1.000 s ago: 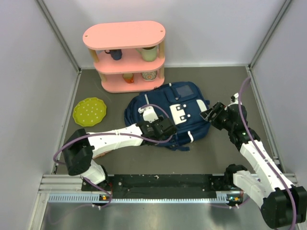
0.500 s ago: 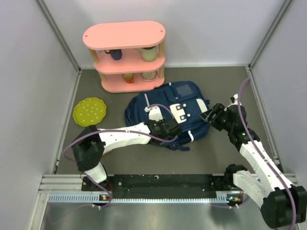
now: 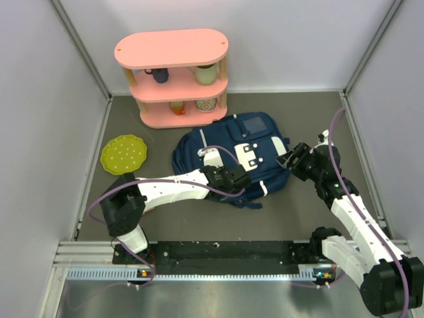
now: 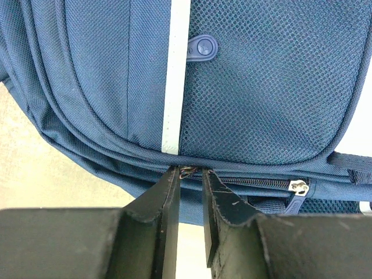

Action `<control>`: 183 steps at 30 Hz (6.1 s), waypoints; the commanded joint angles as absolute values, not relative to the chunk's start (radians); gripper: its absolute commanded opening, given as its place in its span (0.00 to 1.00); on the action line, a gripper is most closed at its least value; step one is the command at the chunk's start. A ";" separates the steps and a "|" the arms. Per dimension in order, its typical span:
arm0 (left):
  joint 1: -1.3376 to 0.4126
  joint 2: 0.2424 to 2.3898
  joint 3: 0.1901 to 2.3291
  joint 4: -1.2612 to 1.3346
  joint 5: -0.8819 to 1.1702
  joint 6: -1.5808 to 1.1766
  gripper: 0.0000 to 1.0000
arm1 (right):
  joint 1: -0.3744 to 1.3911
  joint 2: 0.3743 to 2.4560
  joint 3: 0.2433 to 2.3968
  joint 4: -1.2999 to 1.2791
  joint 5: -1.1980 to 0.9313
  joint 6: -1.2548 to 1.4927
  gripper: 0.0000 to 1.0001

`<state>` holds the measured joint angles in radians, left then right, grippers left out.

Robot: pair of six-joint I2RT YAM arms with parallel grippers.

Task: Pack the student bag
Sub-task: Unzip the student bag at the center of the board.

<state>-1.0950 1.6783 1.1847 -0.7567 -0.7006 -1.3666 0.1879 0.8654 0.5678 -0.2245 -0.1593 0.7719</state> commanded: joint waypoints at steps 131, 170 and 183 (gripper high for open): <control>-1.185 1.233 0.845 -0.282 -0.005 -0.350 0.00 | 0.436 0.928 0.749 -0.278 0.115 0.230 0.00; -1.095 1.384 0.818 -0.459 -0.458 -0.396 0.00 | 0.373 1.086 0.795 -0.152 0.054 0.239 0.02; -1.098 1.364 0.836 -0.356 -0.288 -0.442 0.00 | 0.374 0.637 0.523 -0.351 -0.159 0.885 0.65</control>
<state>-1.0939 1.3960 0.8394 -0.3916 -0.3653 -0.4221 0.3782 0.7143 0.6262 -0.3283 -0.0563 0.6170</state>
